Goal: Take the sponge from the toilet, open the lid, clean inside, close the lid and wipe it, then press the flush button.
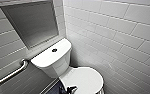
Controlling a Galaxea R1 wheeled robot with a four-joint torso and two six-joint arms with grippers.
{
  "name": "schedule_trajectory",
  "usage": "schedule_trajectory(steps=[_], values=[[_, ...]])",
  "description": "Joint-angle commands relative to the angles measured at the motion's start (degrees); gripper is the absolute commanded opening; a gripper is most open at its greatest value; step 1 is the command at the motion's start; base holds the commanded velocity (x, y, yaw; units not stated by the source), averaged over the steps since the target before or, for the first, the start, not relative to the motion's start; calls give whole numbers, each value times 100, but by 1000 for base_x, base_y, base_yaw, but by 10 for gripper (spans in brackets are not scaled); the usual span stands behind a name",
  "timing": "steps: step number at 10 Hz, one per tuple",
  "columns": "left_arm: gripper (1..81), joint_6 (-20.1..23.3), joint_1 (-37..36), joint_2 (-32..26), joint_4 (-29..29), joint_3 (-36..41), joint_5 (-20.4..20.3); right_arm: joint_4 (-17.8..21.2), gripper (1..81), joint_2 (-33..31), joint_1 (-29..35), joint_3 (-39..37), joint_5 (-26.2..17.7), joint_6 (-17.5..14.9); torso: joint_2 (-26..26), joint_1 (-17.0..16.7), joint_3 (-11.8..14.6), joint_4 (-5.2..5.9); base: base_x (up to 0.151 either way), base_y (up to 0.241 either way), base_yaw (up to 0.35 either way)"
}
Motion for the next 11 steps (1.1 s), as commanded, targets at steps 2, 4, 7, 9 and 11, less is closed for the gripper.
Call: schedule_trajectory(steps=[2,4,7,9,11], values=[[811,14,-1113,-226,236,614,-938,-88,10,-151,-33,78,-413,20,0,0,0,0,0,0,0],[811,14,-1201,-261,236,702,-938,-88,10,-142,-33,60,-413,20,0,0,0,0,0,0,0],[811,14,-1386,-367,227,737,-965,-88,10,-133,-41,25,-413,20,0,0,213,0,0,0,0],[811,14,-1412,-340,209,711,-965,-88,10,-124,-41,25,-413,20,0,0,476,0,0,0,0],[811,-3,-1438,-393,148,737,-965,-80,10,-98,-33,-28,-430,20,0,-2,325,0,0,0,0]])
